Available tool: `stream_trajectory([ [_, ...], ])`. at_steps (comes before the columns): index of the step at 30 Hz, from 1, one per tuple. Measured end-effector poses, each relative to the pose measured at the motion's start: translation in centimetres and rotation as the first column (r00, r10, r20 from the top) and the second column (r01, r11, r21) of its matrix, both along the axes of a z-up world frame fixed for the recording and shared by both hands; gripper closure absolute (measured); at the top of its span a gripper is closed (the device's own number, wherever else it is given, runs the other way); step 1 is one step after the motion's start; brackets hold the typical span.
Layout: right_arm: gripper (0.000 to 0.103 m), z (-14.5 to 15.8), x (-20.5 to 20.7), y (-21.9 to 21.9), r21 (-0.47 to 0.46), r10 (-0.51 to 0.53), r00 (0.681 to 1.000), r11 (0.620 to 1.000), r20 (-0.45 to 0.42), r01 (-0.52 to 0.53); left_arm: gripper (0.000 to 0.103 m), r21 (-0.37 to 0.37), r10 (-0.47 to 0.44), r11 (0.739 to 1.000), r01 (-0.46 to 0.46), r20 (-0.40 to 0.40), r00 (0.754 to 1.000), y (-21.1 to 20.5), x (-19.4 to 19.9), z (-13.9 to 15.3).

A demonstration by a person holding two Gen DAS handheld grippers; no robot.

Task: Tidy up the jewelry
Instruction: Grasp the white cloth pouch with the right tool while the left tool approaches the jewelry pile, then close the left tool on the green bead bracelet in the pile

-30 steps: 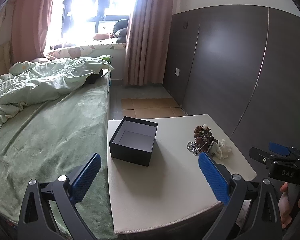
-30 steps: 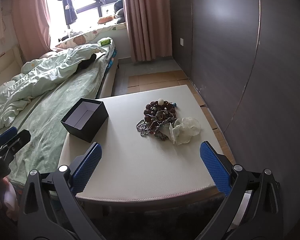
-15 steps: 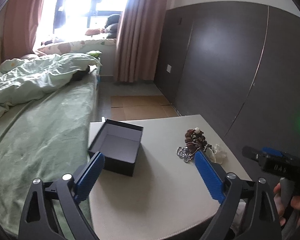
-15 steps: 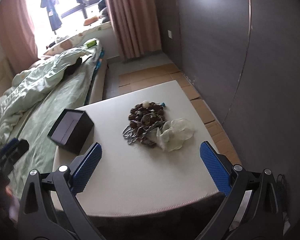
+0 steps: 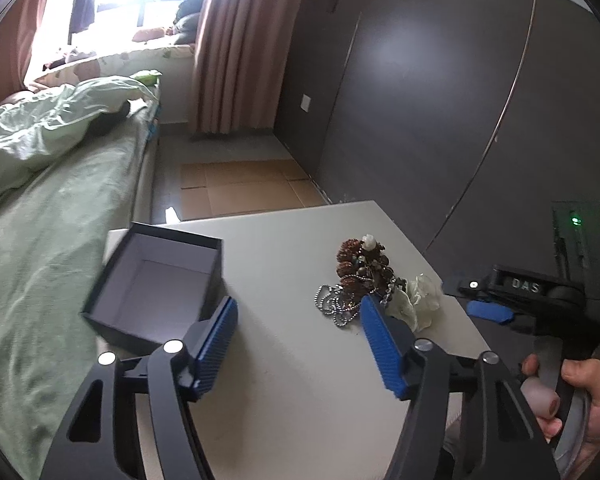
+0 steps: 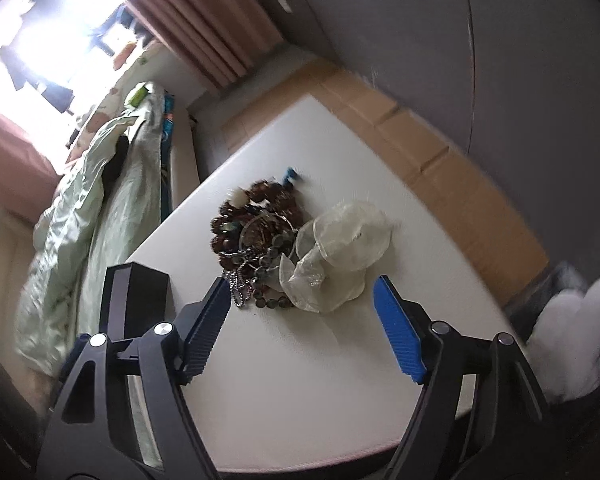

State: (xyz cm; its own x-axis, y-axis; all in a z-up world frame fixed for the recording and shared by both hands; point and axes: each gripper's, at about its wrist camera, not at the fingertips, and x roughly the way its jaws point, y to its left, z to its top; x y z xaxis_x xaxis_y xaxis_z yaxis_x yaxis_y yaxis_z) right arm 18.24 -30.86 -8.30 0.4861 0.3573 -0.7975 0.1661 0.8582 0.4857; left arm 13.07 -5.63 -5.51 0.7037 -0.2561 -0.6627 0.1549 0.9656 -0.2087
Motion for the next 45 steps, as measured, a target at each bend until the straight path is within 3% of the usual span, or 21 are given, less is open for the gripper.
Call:
stream_trajectory([
  [5,0.032,-1.5,1.7,0.1,-0.004,-0.02,0.998,1.0,-0.053,0.02,0.051,-0.017,-0.034,0.999,0.033,-0.042,0.999,-1.4,2.2,-1.9],
  [15,0.042,-4.1,5.2,-0.7,-0.007,-0.1,0.988,0.995,-0.121,0.1,0.055,-0.05,-0.108,0.993,0.103,-0.09,0.99,-4.1,5.1,-4.5],
  [17,0.057,-4.3,5.5,-0.9,-0.008,-0.12,0.985,0.993,-0.124,0.12,0.058,-0.077,-0.133,0.989,0.125,-0.108,0.985,-4.7,5.6,-5.2],
  [18,0.071,-4.3,5.5,-1.1,-0.006,-0.132,0.984,0.991,-0.118,0.133,0.059,-0.089,-0.147,0.987,0.137,-0.12,0.982,-5.0,5.9,-5.6],
  [19,0.094,-4.4,5.6,-1.2,0.003,-0.139,0.983,0.99,-0.123,0.14,0.06,-0.094,-0.153,0.985,0.142,-0.125,0.98,-5.2,6.1,-5.8],
  [20,0.098,-4.7,5.4,-1.5,0.032,-0.154,0.979,0.987,-0.133,0.159,0.06,-0.101,-0.163,0.983,0.15,-0.132,0.978,-5.6,6.4,-6.2],
  [23,0.098,-4.7,4.5,-2.5,0.108,-0.184,0.974,0.974,-0.132,0.199,0.06,-0.117,-0.189,0.978,0.172,-0.146,0.971,-6.5,7.1,-7.3],
  [33,0.098,-1.8,2.3,-4.4,0.171,-0.245,0.968,0.953,-0.052,0.251,0.066,-0.132,-0.237,0.968,0.215,-0.173,0.956,-8.9,7.9,-9.3],
  [37,0.098,-1.2,1.9,-4.5,0.196,-0.239,0.97,0.95,-0.039,0.242,0.074,-0.128,-0.238,0.968,0.217,-0.179,0.955,-9.6,8.3,-10.4],
  [41,0.098,-0.3,1.3,-5.1,0.205,-0.248,0.969,0.948,-0.013,0.245,0.095,-0.124,-0.218,0.972,0.198,-0.178,0.96,-9.6,8.8,-10.8],
  [45,0.098,0.6,0.8,-5.5,0.22,-0.245,0.969,0.947,0.023,0.234,0.096,-0.096,-0.193,0.979,0.18,-0.144,0.971,-9.6,7.7,-9.9],
])
